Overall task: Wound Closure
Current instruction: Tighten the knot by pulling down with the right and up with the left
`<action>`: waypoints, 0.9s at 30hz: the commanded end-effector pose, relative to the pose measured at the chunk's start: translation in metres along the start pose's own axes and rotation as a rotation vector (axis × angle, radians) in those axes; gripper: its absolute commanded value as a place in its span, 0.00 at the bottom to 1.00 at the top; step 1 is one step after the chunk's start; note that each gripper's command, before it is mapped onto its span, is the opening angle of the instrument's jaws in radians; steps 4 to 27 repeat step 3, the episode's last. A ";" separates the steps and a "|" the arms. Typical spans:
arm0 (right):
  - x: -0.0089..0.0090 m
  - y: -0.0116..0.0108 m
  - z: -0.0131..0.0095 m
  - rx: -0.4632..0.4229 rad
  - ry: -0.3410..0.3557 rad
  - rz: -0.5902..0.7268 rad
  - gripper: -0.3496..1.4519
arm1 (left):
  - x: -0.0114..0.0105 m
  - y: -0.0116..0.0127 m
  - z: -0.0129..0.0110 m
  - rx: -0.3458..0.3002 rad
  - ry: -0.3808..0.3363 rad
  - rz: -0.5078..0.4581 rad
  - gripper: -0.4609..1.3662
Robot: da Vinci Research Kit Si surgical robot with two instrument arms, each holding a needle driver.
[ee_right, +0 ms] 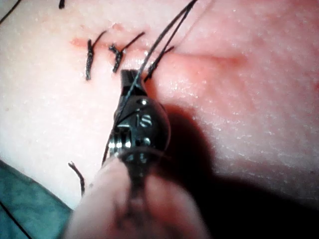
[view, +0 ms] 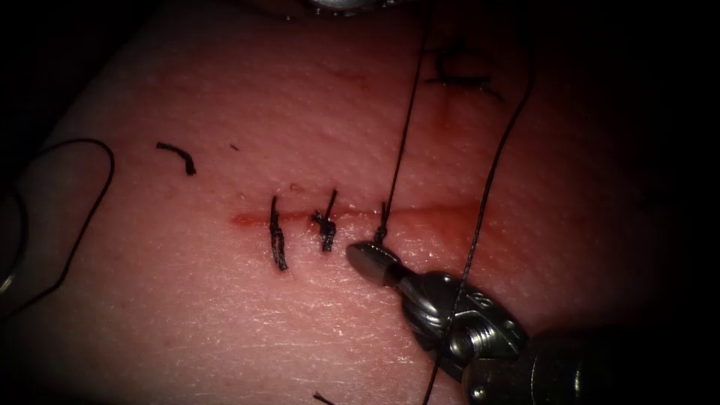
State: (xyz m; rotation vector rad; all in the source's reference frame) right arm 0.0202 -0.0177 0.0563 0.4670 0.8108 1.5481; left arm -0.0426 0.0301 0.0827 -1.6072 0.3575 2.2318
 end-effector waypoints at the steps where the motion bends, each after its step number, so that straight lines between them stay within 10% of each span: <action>1: 0.0000 -0.0001 0.0000 -0.001 0.000 -0.002 0.00 | 0.0001 -0.0002 -0.0002 -0.002 0.002 -0.003 0.06; 27: 0.0001 -0.0002 -0.0001 -0.001 -0.001 -0.012 0.00 | 0.0002 -0.0004 -0.0003 0.000 0.005 -0.005 0.06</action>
